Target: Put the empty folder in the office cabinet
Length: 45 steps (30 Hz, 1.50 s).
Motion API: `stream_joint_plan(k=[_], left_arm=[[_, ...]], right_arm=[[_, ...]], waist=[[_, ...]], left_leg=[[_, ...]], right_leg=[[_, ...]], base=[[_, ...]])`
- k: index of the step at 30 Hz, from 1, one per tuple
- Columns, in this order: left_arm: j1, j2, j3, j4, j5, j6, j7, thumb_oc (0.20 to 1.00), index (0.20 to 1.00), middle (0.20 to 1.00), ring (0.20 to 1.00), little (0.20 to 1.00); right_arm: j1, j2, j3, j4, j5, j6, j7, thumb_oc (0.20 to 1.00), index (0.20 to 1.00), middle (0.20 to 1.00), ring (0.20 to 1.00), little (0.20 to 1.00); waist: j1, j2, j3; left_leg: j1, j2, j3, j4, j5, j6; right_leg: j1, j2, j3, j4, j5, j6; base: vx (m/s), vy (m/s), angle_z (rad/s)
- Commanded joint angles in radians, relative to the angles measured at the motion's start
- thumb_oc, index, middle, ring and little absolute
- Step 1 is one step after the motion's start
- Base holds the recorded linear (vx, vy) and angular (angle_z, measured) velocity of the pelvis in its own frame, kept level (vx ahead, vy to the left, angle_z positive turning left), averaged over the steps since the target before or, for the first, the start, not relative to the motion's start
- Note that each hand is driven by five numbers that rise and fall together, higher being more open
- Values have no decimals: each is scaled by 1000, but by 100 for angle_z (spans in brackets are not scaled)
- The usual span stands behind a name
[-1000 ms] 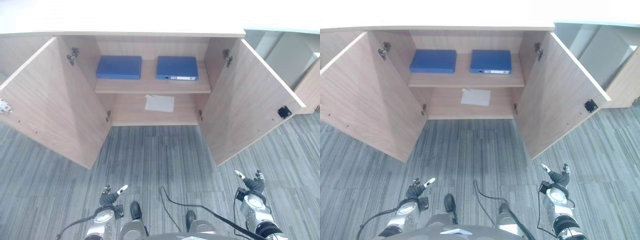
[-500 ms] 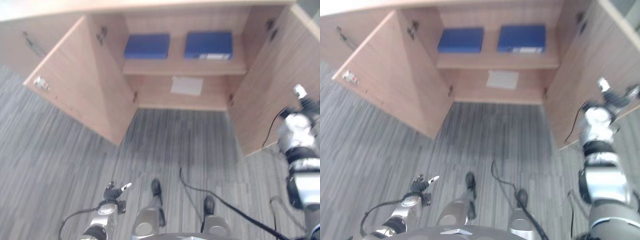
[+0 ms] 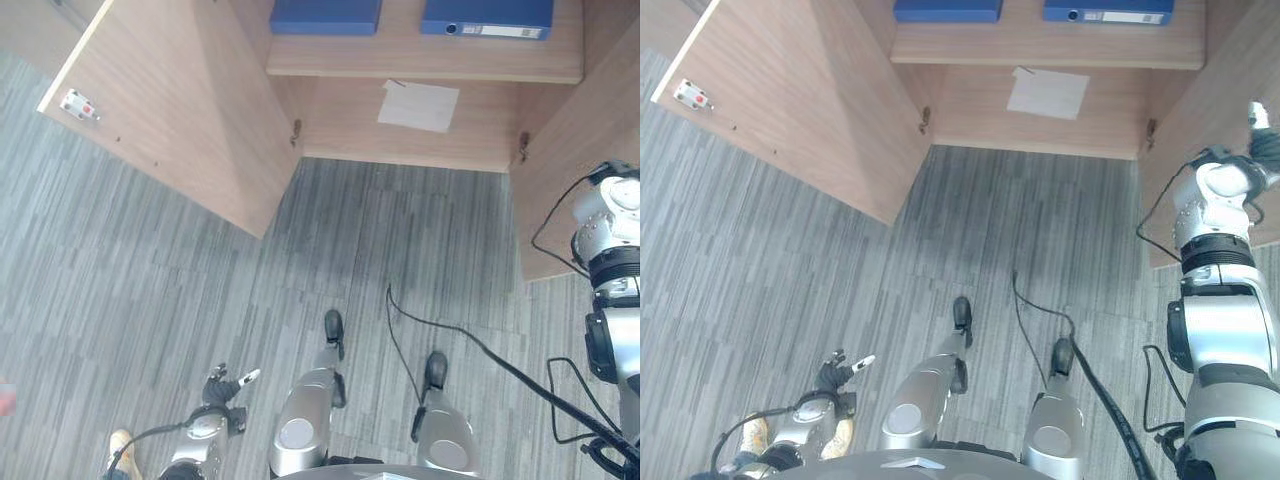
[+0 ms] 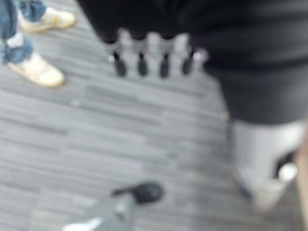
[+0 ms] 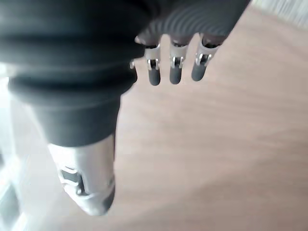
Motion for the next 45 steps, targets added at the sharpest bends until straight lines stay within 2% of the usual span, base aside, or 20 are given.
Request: stream_joint_plan(k=[1,2,5,8,10,11,16,19,21,25,27,31,32,36,37,39,40,41,42,45], left_arm=[[-49,27,-42,29,-13,-28,22,1000,1000,1000,1000,1000],[-48,26,-46,24,-21,-31,25,1000,1000,1000,1000,1000],[-50,22,-55,12,-34,-25,29,1000,1000,1000,1000,1000],[-62,24,-60,13,-52,4,31,1000,1000,1000,1000,1000],[-70,26,-62,18,-53,13,31,1000,1000,1000,1000,1000],[-70,25,-64,25,-54,14,28,1000,1000,1000,1000,1000],[-68,24,-71,37,-57,12,21,1000,1000,1000,1000,1000],[-63,24,-71,36,-49,22,26,1000,1000,1000,1000,1000],[-60,27,-69,34,-46,33,40,1000,1000,1000,1000,1000],[-64,33,-68,32,-45,56,62,1000,1000,1000,1000,1000],[-72,36,-68,34,-46,69,73,1000,1000,1000,1000,1000],[-70,41,-65,33,-43,75,73,1000,1000,1000,1000,1000],[-68,46,-63,32,-43,76,63,1000,1000,1000,1000,1000],[-66,52,-53,29,-35,78,46,1000,1000,1000,1000,1000],[-64,55,-51,28,-38,76,36,1000,1000,1000,1000,1000],[-62,53,-47,21,-39,78,33,1000,1000,1000,1000,1000],[-59,51,-43,12,-42,87,30,1000,1000,1000,1000,1000],[-59,51,-43,12,-42,87,30,1000,1000,1000,1000,1000],[-59,50,-39,9,-53,96,33,1000,1000,1000,1000,1000],[-63,57,-30,14,-62,106,27,1000,1000,1000,1000,1000]], right_arm=[[-59,-9,32,-32,-50,-13,-217,1000,1000,1000,1000,1000],[-50,-1,24,-31,-53,-13,-250,1000,1000,1000,1000,1000],[-33,4,11,-27,-93,0,-269,1000,1000,1000,1000,1000],[-23,-5,2,-20,-119,3,-359,1000,1000,1000,1000,1000],[-22,-8,0,-6,-112,-13,-402,1000,1000,1000,1000,1000],[-19,-16,-7,7,-130,-26,-455,1000,1000,1000,1000,1000],[3,-29,-38,-5,-172,-32,-555,1000,1000,1000,1000,1000],[69,-18,-80,-28,-159,-59,-607,1000,1000,1000,1000,1000],[107,-7,-100,-40,-158,-87,-576,1000,1000,1000,1000,1000],[116,1,-105,-59,-152,-93,-534,1000,1000,1000,1000,1000],[103,-11,-91,-55,-143,-101,-453,1000,1000,1000,1000,1000],[89,-41,-72,-64,-162,-116,-374,1000,1000,1000,1000,1000],[81,-63,-61,-72,-154,-126,-305,1000,1000,1000,1000,1000],[54,-92,-32,-96,-115,-122,-165,1000,1000,1000,1000,1000],[45,-94,-13,-110,-84,-111,-99,1000,1000,1000,1000,1000],[38,-91,-4,-121,-69,-102,-57,1000,1000,1000,1000,1000],[40,-85,4,-140,-59,-72,35,1000,1000,1000,1000,1000],[40,-85,4,-140,-59,-72,35,1000,1000,1000,1000,1000],[37,-78,15,-141,-42,-44,136,1000,1000,1000,1000,1000],[6,-70,53,-130,-6,-32,264,1000,1000,1000,1000,1000]], waist=[[-10,-48,-1],[-12,-46,0],[-17,-40,-4],[-26,-37,-10],[-27,-40,-11],[-29,-42,-14],[-35,-51,-23],[-42,-65,-31],[-43,-77,-38],[-42,-88,-39],[-41,-91,-32],[-41,-93,-26],[-42,-92,-20],[-42,-93,-14],[-43,-93,-11],[-44,-93,-9],[-46,-94,-7],[-46,-94,-7],[-48,-93,-5],[-40,-94,-4]], left_leg=[[138,8,26,1,-205,-52],[141,7,29,1,-206,-51],[146,5,33,0,-207,-49],[154,-2,38,0,-213,-47],[155,-3,40,-1,-215,-45],[158,-4,42,-1,-217,-43],[168,-9,49,0,-226,-37],[178,-13,54,0,-235,-30],[185,-15,60,1,-241,-24],[189,-14,66,3,-246,-20],[187,-12,66,2,-247,-20],[180,-7,66,2,-243,-25],[179,-4,64,4,-245,-29],[164,1,63,3,-232,-38],[162,4,64,4,-228,-41],[160,7,65,6,-226,-43],[161,11,65,8,-224,-47],[161,11,65,8,-224,-47],[164,13,63,10,-224,-48],[162,15,62,10,-220,-51]], right_leg=[[-103,-9,-6,64,-35,-55],[-102,-12,-5,63,-33,-54],[-97,-16,-2,57,-32,-55],[-89,-19,8,53,-31,-52],[-87,-21,9,49,-28,-51],[-84,-22,10,46,-25,-49],[-74,-25,19,39,-21,-44],[-65,-28,26,32,-13,-37],[-57,-33,27,25,-5,-29],[-54,-34,31,24,-5,-25],[-56,-29,34,25,-8,-27],[-62,-21,35,28,-14,-31],[-62,-17,35,34,-24,-33],[-77,-9,35,38,-23,-39],[-80,-7,35,39,-24,-42],[-81,-6,35,40,-25,-44],[-80,-6,34,42,-28,-46],[-80,-6,34,42,-28,-46],[-77,-6,33,46,-32,-47],[-78,-7,30,48,-34,-49]], base=[[13,113,0],[8,82,-3],[18,89,-6],[14,106,-5],[-7,49,-1],[10,64,-4],[17,49,-7],[44,14,-3],[85,-47,-3],[41,-59,-5],[25,-131,-2],[6,-85,-1],[-21,-71,-1],[-26,-49,-1],[1,-24,-6],[22,-13,-5],[0,0,0],[65,4,-1],[50,11,1],[25,8,2]])
